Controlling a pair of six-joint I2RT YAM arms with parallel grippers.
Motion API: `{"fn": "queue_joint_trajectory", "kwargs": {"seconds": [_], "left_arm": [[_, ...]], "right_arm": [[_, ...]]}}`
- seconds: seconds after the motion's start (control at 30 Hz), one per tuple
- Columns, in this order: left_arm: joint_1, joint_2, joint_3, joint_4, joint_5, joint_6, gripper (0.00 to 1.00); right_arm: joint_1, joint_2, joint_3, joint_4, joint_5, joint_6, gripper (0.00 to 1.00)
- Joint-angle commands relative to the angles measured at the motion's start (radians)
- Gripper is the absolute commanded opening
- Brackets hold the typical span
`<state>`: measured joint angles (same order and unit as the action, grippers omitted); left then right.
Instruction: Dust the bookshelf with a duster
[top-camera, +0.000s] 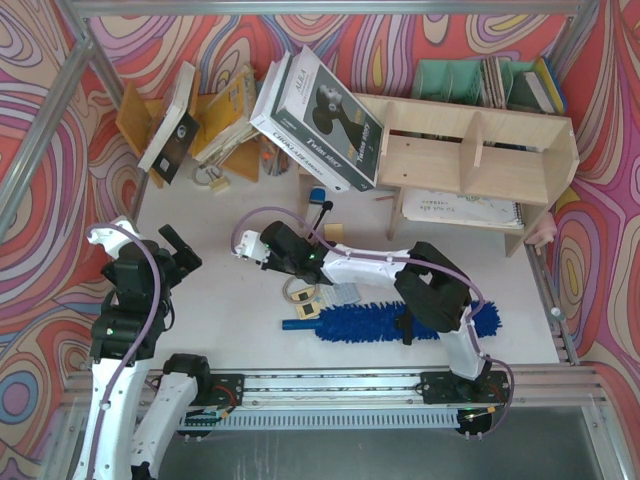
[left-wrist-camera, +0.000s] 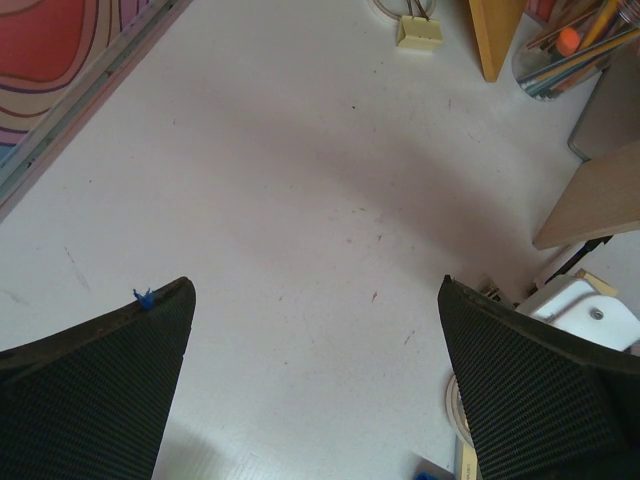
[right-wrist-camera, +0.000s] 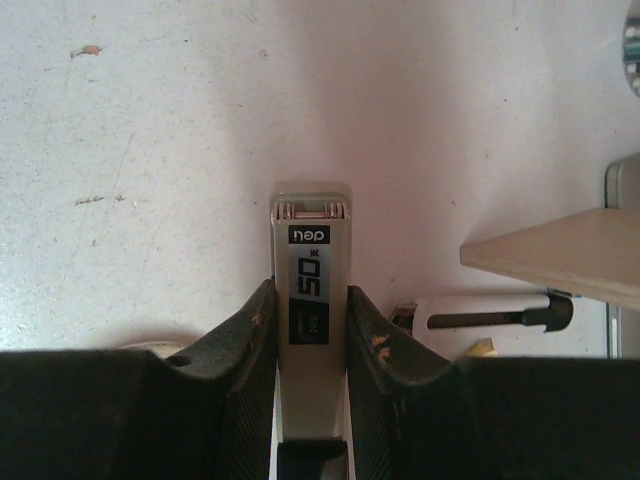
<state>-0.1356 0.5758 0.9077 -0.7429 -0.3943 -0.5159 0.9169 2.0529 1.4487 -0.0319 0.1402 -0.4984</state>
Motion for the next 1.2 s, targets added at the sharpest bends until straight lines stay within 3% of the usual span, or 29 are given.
{"fn": "queue_joint_trajectory", "kwargs": {"seconds": [0.0,0.4,0.67,0.9,1.17], "left_arm": [[0.008,-0.009,-0.016,-0.009,-0.01,-0.004,0.99],[0.009,-0.01,-0.016,-0.01,-0.013,-0.004,0.98],[0.01,-0.011,-0.016,-0.01,-0.013,-0.005,0.98],[0.012,-0.013,-0.017,-0.01,-0.012,-0.004,0.98],[0.017,-0.026,-0.017,-0.01,-0.011,-0.006,0.98]], "right_arm": [[-0.008,0.04,0.055,-0.006,-0.034,-0.013,0.21],[-0.008,0.072,0.063,-0.005,-0.047,-0.005,0.32],[-0.008,0.047,0.07,0.008,-0.018,-0.014,0.57],[0.055,-0.068,0.048,0.053,0.172,0.003,0.65],[0.176,-0.264,-0.093,-0.017,0.362,0.218,0.66]]}}
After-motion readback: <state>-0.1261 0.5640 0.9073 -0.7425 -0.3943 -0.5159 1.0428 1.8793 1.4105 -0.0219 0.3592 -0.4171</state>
